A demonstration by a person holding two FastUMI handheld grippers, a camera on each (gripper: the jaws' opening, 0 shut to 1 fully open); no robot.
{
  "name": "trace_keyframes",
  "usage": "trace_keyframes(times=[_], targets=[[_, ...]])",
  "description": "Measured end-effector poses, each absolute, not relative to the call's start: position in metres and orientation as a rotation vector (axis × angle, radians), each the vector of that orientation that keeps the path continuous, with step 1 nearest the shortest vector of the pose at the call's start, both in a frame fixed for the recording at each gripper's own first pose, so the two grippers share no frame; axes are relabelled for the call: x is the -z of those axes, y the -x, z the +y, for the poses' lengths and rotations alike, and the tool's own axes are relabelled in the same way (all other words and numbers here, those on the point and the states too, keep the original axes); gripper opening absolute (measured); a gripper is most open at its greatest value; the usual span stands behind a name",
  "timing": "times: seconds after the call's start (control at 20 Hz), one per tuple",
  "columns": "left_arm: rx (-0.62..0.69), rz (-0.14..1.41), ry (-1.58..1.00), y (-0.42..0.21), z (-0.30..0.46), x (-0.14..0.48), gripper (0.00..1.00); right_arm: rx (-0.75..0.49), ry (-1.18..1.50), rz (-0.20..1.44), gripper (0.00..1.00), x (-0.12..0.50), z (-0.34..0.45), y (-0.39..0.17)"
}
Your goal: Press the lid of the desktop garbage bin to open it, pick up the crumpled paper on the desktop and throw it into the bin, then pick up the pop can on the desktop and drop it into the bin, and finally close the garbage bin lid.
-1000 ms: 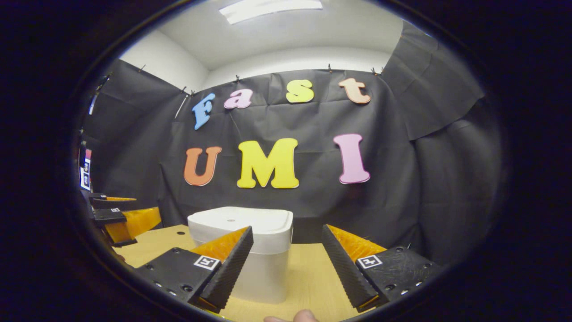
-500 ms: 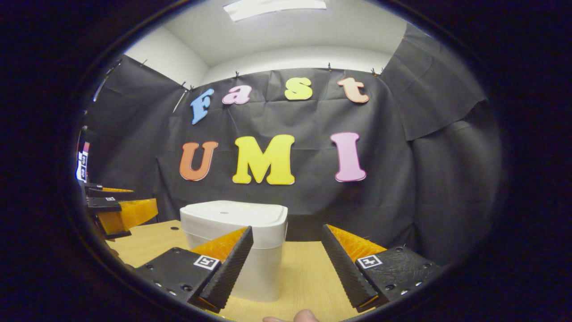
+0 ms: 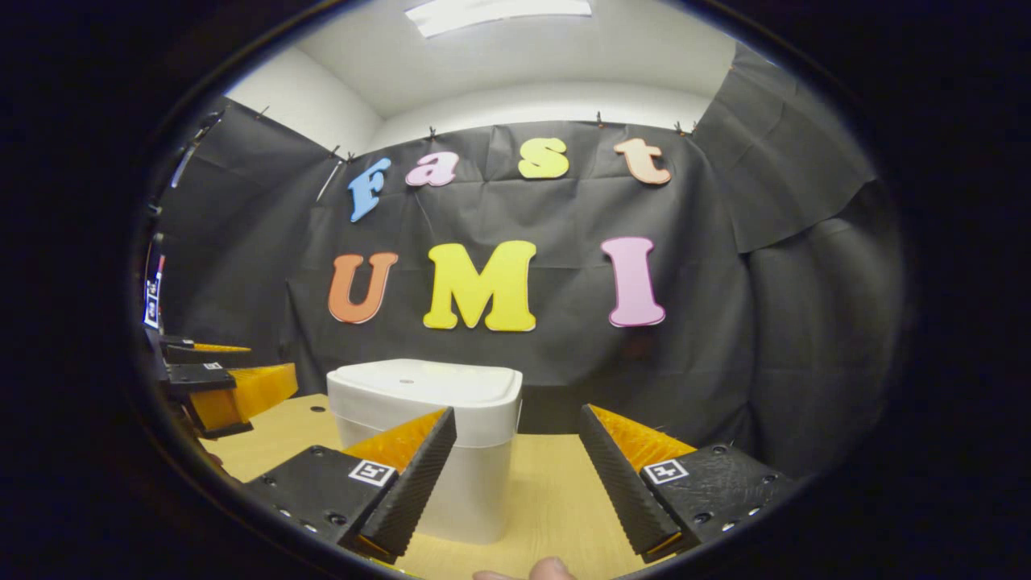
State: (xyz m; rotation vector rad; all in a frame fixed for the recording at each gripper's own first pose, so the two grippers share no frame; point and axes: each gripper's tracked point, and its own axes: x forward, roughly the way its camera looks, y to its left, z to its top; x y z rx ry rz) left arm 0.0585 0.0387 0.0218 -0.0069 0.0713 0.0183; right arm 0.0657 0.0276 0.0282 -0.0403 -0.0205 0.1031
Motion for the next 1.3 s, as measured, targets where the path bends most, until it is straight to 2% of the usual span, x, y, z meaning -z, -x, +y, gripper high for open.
trace_keyframes(times=[0.75, 1.3], targets=[[0.006, 0.074, 0.019, -0.041, 0.022, -0.013, 0.97, -0.071, 0.048, -0.039, 0.95, -0.040, 0.006, -0.046], [0.087, 0.052, -0.032, -0.080, 0.015, -0.015, 0.97, -0.013, 0.045, -0.083, 0.97, -0.060, 0.005, -0.064]])
